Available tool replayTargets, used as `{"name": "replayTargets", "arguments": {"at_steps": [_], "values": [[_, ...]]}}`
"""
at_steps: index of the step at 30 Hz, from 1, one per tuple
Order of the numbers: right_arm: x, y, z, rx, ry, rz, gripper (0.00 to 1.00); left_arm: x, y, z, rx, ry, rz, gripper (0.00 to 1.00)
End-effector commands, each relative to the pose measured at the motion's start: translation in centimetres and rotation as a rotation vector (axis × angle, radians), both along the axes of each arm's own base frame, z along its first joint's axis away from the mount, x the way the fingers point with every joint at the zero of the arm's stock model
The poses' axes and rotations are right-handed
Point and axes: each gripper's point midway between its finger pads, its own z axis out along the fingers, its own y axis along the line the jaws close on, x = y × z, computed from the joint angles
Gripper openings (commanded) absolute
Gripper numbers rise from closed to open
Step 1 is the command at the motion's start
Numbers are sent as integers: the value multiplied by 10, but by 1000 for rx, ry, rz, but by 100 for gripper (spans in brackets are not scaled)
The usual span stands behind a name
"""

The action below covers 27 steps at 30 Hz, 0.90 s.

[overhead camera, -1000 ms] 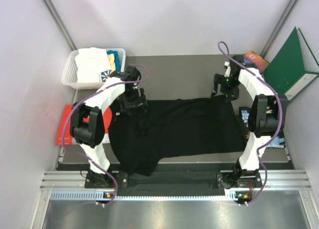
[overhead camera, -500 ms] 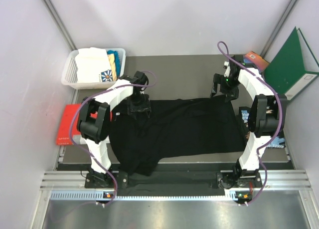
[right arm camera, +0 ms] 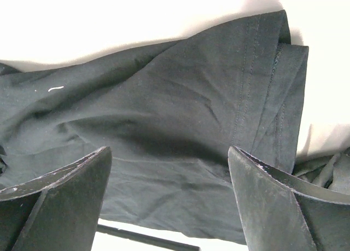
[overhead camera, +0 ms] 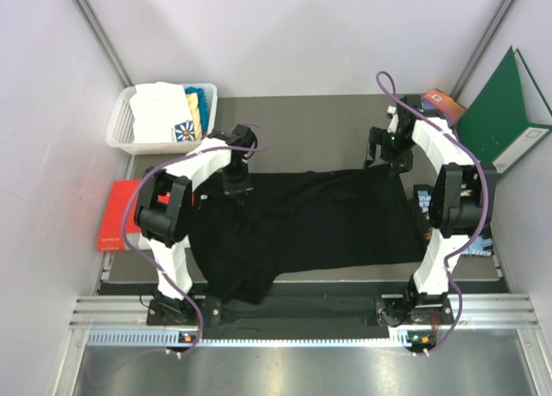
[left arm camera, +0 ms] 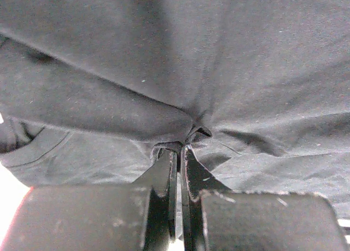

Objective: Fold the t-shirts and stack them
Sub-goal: Fold the tshirt

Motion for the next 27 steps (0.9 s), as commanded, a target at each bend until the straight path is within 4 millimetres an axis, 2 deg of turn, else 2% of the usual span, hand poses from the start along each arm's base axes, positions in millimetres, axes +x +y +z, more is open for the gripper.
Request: {"name": "replayTargets", "arguments": {"at_steps": [1,4,5,11,14,17,18,19,20,21,22,24,26,27], "values": [[9,6,14,17,-63,19,87,-4,13,28,42,-59,39,0],[10,8,12,20,-58,25,87,-23,20,41,55,-32,68,0],[10,8,10,21,-54,28,87,-29,22,51,45,-49,91,0],[12,12,5,18,-37,49,87,-81,30,74,8,4,225,0],[13,16,1,21,-30,59,87,-105,32,76,-16,36,305,0],[13,22,-2,25,-24,71,87,-132,34,68,-26,99,368,0],[13,23,-3,23,-23,75,88,-138,31,66,-48,120,376,4],[13,23,-5,20,-17,76,88,-144,30,63,-58,136,386,29],[12,24,-6,16,-13,82,88,-142,28,67,-79,99,378,54],[12,24,-7,9,-9,86,87,-135,28,74,-80,55,373,98],[12,23,-9,-5,-9,88,85,-128,30,80,-64,3,343,99],[11,23,-12,-27,-9,106,79,-102,36,95,-31,-118,313,99],[11,27,-15,-33,-7,121,42,-81,44,89,53,-156,246,99],[12,26,-17,-49,-9,122,22,-66,44,92,68,-185,232,99]]}}
